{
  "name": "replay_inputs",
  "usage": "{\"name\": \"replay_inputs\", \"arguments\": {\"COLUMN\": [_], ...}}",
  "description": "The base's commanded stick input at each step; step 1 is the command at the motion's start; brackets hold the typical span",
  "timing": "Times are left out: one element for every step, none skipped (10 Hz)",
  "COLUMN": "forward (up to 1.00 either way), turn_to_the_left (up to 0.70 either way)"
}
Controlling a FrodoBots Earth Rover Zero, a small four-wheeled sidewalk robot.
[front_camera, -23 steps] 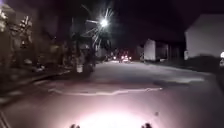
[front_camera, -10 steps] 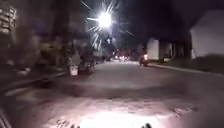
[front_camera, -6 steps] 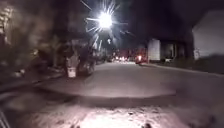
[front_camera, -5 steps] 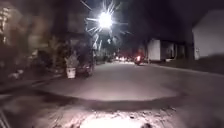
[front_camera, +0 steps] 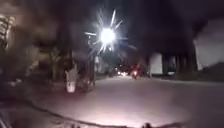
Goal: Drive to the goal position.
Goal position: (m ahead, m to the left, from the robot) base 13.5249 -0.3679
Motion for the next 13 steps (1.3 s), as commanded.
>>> {"name": "replay_inputs", "arguments": {"forward": [0.70, 0.70, 0.70, 0.70, 0.70, 0.70, 0.70, 0.70, 0.70, 0.70, 0.70, 0.70, 0.70], "turn_to_the_left": [0.00, 0.00, 0.00, 0.00, 0.00, 0.00, 0.00, 0.00, 0.00, 0.00, 0.00, 0.00, 0.00]}}
